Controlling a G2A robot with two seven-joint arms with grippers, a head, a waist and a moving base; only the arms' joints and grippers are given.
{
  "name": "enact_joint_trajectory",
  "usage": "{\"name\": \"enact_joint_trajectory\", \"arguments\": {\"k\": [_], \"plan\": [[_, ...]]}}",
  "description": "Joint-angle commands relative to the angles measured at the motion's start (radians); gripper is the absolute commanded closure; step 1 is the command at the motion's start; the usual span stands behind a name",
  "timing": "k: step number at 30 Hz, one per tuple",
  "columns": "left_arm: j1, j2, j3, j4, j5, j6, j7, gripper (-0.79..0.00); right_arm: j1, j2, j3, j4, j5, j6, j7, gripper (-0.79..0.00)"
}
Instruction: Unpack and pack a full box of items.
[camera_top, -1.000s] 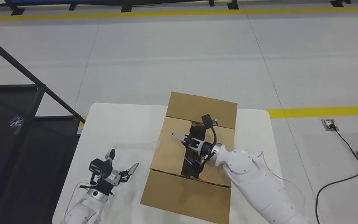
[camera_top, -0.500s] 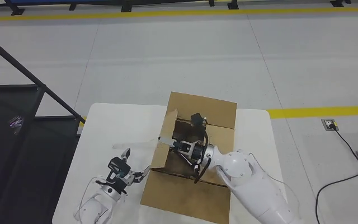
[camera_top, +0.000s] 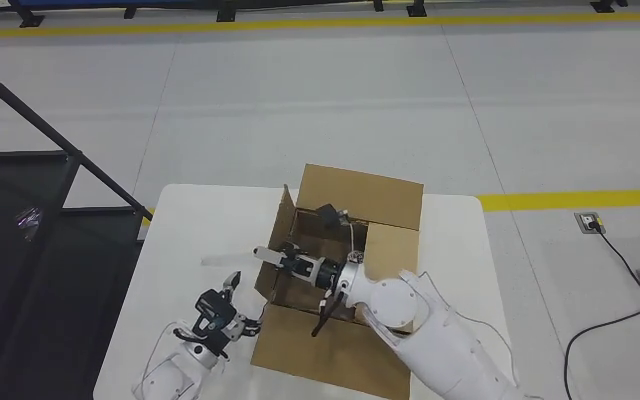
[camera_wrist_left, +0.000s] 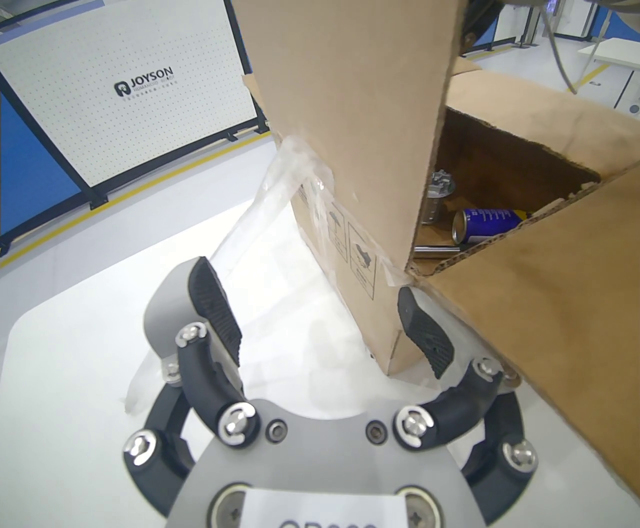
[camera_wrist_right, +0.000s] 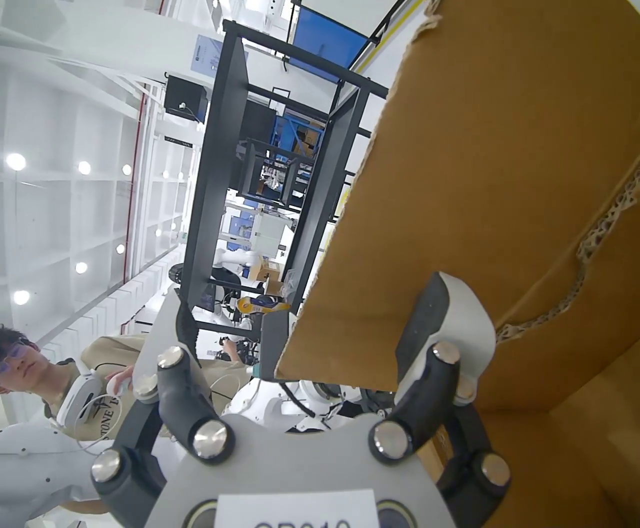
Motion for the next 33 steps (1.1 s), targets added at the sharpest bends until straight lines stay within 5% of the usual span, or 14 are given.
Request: {"name": "enact_joint_trajectory", "arguments": {"k": [1, 18, 28, 33], "plan": [[0.008, 0.001, -0.001, -0.003, 0.003, 0.002, 0.009, -0.785, 0.007, -0.008, -0.007, 0.011, -0.005, 0.001, -0.019, -0.785], [0.176, 0.020, -0.278, 0.054, -0.320, -0.010, 0.231, -0.785, 0.071, -0.108, -0.142, 0.162, -0.114, 0.028, -0.195, -0.785], [0.205, 0.018, -0.296, 0.026, -0.342, -0.005, 0.239, -0.785, 0.099, -0.165, -0.184, 0.263, -0.153, 0.025, -0.218, -0.785], [0.225, 0.016, -0.297, -0.060, -0.340, 0.003, 0.247, -0.785, 0.053, -0.151, -0.128, 0.196, -0.173, -0.060, -0.228, -0.785]]}}
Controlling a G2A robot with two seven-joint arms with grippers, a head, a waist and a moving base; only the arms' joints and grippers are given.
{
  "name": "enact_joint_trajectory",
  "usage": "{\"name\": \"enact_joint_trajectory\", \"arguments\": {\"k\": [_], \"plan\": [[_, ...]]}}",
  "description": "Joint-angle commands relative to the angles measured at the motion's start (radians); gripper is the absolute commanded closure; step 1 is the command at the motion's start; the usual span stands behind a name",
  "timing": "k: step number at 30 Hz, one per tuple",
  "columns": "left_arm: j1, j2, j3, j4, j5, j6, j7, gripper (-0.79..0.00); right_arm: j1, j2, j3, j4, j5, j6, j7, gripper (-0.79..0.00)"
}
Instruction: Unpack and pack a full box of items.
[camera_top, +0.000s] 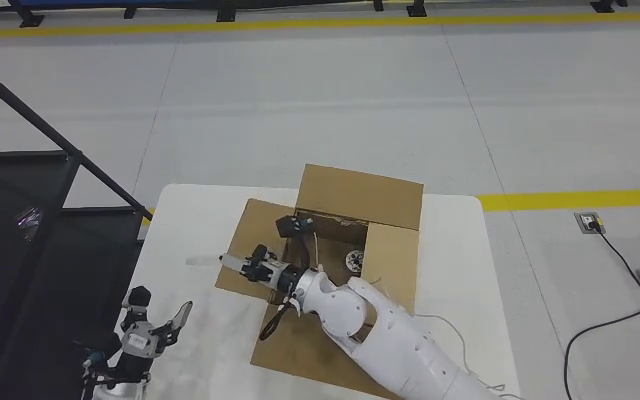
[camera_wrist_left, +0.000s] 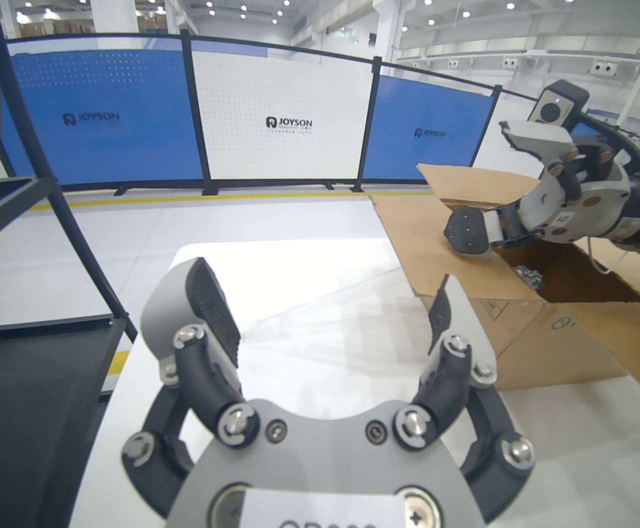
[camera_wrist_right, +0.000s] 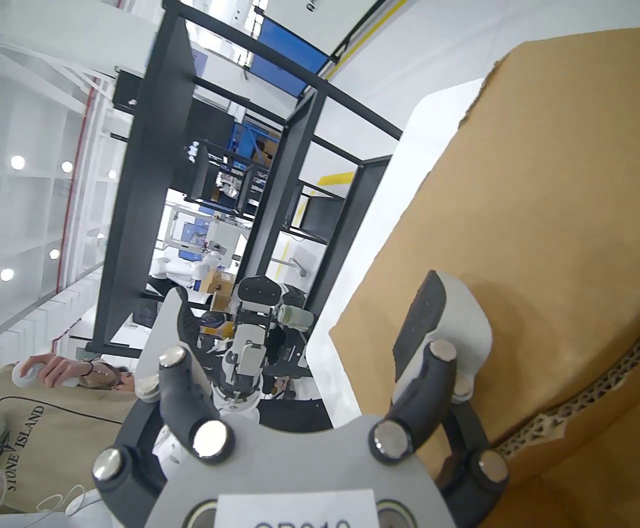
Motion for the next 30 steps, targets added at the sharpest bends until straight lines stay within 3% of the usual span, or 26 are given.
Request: {"name": "enact_joint_trajectory", "arguments": {"k": [1, 3, 6, 11, 15, 18, 22, 30], "plan": [[0.016, 0.000, -0.005, -0.058, 0.015, 0.010, -0.002, -0.785, -0.042, 0.018, 0.039, -0.064, -0.018, -0.045, 0.005, -0.785], [0.038, -0.003, -0.017, -0.132, 0.037, 0.092, -0.027, -0.785, -0.105, 0.046, 0.097, -0.158, -0.050, -0.089, 0.022, -0.785], [0.079, -0.004, -0.012, -0.277, 0.075, 0.112, -0.060, -0.785, -0.240, 0.099, 0.219, -0.349, -0.109, -0.137, 0.068, -0.785], [0.136, -0.003, 0.008, -0.507, 0.151, 0.092, -0.173, -0.785, -0.527, 0.177, 0.472, -0.665, -0.162, -0.214, 0.160, -0.785], [0.111, 0.000, 0.073, -0.626, 0.179, 0.026, -0.362, -0.785, -0.728, 0.214, 0.672, -0.814, -0.143, -0.299, 0.169, -0.785], [0.011, 0.000, 0.163, -0.623, 0.115, -0.048, -0.569, -0.785, -0.837, 0.231, 0.804, -0.849, -0.085, -0.365, 0.154, -0.785], [-0.212, -0.009, 0.302, -0.515, 0.000, -0.084, -0.821, -0.785, -0.937, 0.245, 0.940, -0.825, 0.064, -0.467, 0.141, -0.785], [-0.212, -0.009, 0.302, -0.515, 0.000, -0.084, -0.821, -0.785, -0.949, 0.247, 0.959, -0.813, 0.095, -0.480, 0.132, -0.785]]}}
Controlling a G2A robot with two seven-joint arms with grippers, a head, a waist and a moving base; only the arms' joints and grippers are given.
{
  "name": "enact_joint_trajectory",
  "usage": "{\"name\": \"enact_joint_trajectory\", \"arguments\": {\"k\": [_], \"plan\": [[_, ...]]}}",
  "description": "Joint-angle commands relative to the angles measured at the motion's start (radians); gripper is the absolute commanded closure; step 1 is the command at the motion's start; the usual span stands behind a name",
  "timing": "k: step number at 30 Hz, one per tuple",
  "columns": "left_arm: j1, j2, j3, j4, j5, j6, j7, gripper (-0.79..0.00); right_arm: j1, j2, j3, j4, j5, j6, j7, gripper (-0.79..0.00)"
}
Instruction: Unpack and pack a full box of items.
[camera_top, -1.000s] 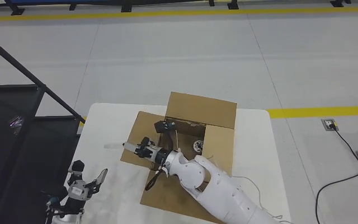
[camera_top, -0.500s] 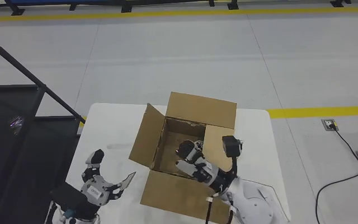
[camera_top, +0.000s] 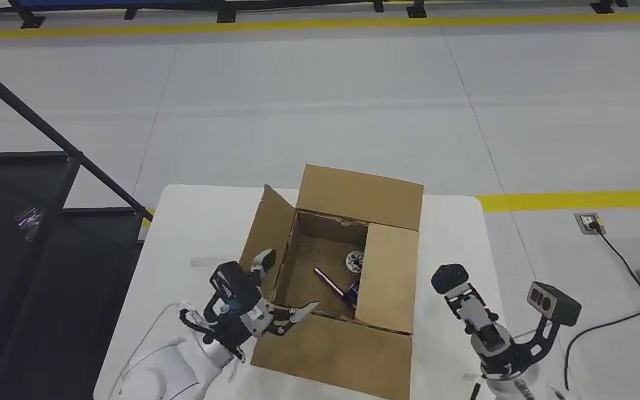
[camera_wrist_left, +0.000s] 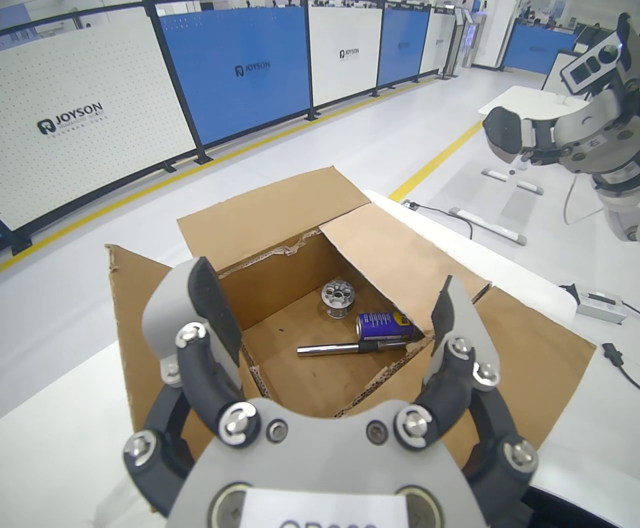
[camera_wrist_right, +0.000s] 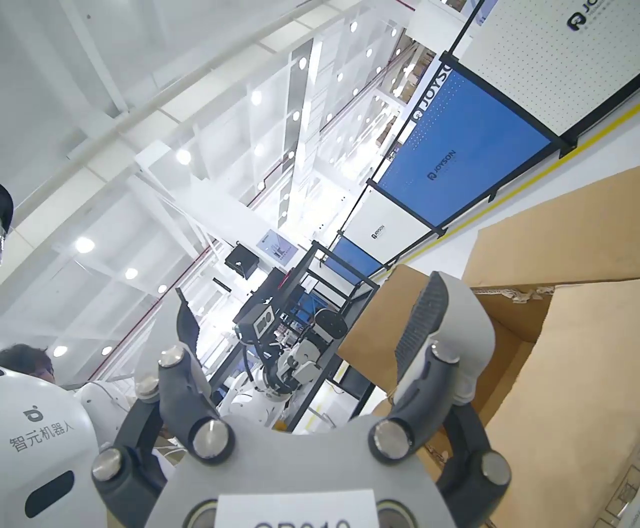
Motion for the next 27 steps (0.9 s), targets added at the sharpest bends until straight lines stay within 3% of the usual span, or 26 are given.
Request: {"name": "enact_joint_trajectory", "arguments": {"k": [1, 3, 6, 11, 17, 21, 27], "plan": [[-0.002, 0.000, 0.000, 0.000, 0.000, 0.000, -0.002, -0.785, 0.000, 0.000, 0.000, 0.000, 0.001, 0.000, 0.000, -0.785], [0.003, -0.001, 0.007, 0.012, -0.031, 0.008, -0.009, -0.785, 0.001, 0.000, -0.001, -0.001, -0.001, 0.008, -0.002, -0.785], [-0.051, -0.007, 0.043, 0.046, -0.116, 0.032, -0.076, -0.785, 0.022, 0.001, -0.005, 0.004, 0.019, 0.028, -0.011, -0.785], [-0.219, -0.028, 0.173, 0.150, -0.293, 0.114, -0.304, -0.785, 0.030, 0.006, 0.028, 0.017, 0.084, 0.018, -0.005, -0.785], [-0.435, -0.065, 0.321, 0.359, -0.501, 0.222, -0.527, -0.785, -0.001, 0.012, 0.095, 0.017, 0.132, 0.010, -0.022, -0.785], [-0.539, -0.091, 0.396, 0.518, -0.621, 0.243, -0.575, -0.785, -0.030, 0.014, 0.129, 0.011, 0.152, 0.006, -0.034, -0.785], [-0.635, -0.127, 0.471, 0.707, -0.776, 0.206, -0.567, -0.785, -0.060, 0.015, 0.147, 0.001, 0.159, 0.000, -0.042, -0.785]]}}
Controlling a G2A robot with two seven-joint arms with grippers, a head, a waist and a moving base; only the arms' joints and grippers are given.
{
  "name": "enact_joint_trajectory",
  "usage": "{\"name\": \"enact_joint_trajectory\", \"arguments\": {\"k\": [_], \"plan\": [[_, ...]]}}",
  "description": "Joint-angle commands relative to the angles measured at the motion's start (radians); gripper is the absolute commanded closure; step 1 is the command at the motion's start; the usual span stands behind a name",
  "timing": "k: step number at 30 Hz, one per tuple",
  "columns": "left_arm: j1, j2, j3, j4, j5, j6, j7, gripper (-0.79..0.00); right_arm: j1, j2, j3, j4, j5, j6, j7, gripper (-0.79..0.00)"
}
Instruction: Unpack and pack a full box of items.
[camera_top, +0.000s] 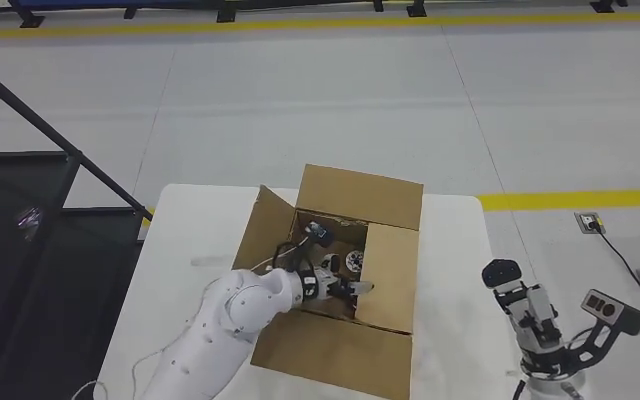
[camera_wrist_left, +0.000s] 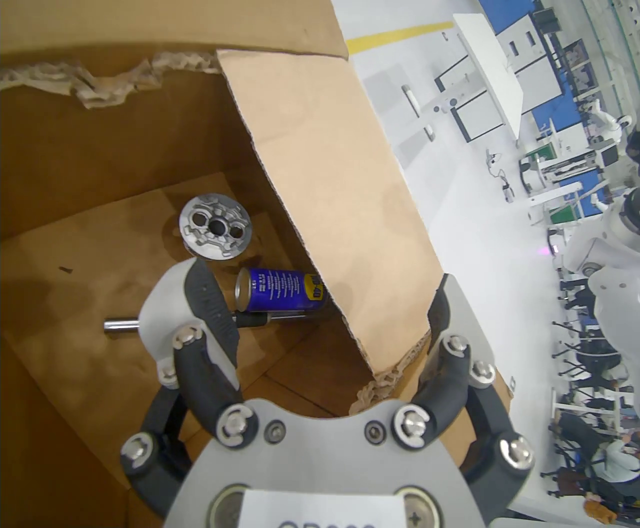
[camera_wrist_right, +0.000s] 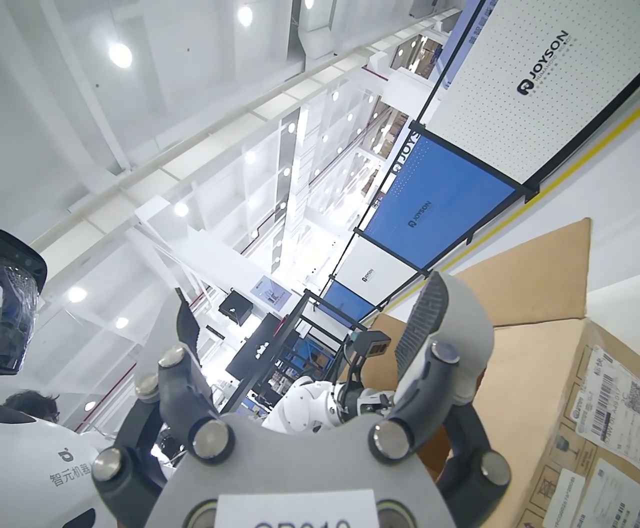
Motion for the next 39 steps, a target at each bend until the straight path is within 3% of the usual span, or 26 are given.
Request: {"name": "enact_joint_trajectory", "arguments": {"k": [1, 14, 21, 27, 39], "plan": [[-0.025, -0.011, 0.019, 0.056, -0.057, -0.013, -0.005, -0.785, -0.008, 0.000, 0.002, -0.003, -0.003, -0.001, -0.004, -0.785], [-0.140, -0.077, 0.117, 0.294, -0.315, -0.118, -0.016, -0.785, -0.050, 0.000, 0.020, 0.002, 0.011, -0.025, -0.026, -0.785], [-0.167, -0.099, 0.127, 0.355, -0.433, -0.187, -0.042, -0.785, -0.052, 0.000, 0.019, 0.003, 0.016, -0.029, -0.025, -0.785], [-0.171, -0.098, 0.114, 0.316, -0.433, -0.212, -0.055, -0.785, -0.035, 0.001, 0.007, 0.004, 0.016, -0.023, -0.015, -0.785], [-0.115, -0.091, 0.090, 0.120, -0.367, -0.203, 0.024, -0.785, -0.059, -0.002, 0.060, -0.012, 0.015, -0.071, -0.092, -0.785]]}}
